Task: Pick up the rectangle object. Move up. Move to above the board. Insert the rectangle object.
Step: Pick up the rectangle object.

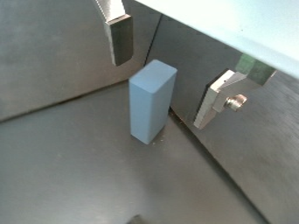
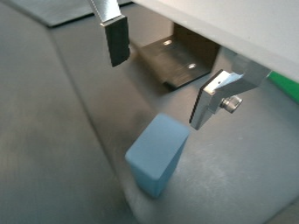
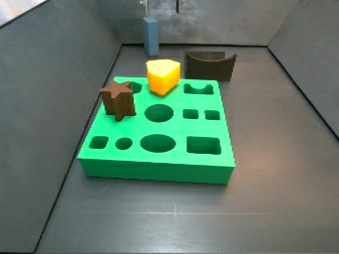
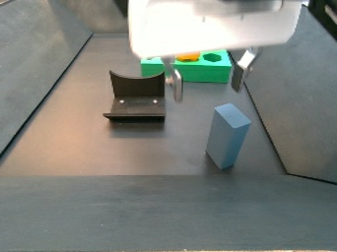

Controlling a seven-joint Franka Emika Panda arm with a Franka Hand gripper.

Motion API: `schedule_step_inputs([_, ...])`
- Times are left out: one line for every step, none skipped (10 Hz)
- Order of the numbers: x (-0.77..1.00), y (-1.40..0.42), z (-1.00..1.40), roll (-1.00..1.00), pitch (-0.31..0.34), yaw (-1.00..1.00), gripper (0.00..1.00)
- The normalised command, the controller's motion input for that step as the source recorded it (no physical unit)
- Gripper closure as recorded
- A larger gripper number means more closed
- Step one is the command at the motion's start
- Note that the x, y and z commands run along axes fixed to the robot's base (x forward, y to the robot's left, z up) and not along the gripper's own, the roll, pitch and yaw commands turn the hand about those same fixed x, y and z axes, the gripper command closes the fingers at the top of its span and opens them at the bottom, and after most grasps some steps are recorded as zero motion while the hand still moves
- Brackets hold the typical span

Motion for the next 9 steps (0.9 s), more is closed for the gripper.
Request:
schedule_step_inputs([0.07,0.25,-0.43,0.12,0.004,0.61,0.0])
schedule_step_inputs([0.02,0.21,-0.45,0.17,0.03,0.48,0.0])
schedule_step_inputs([-0.03,0.23,-0.52,0.26,0.06,0.28,0.0])
schedule_step_inputs([-0.03,0.21,-0.5,0.29,0.119,0.06,0.0])
schedule_step_inputs([0.0,0.19,-0.26,0.16,0.13,0.0,0.0])
schedule_step_inputs([0.0,0.16,0.01,0.01,0.116,0.0,0.0])
schedule_step_inputs([0.18,0.0,0.29,0.0,0.159,0.1,0.0])
schedule_step_inputs([0.02,0.01,0.25,0.0,0.117,0.09,0.0])
schedule_step_inputs([0.0,0.09,0.2,0.0,0.133,0.06,0.0])
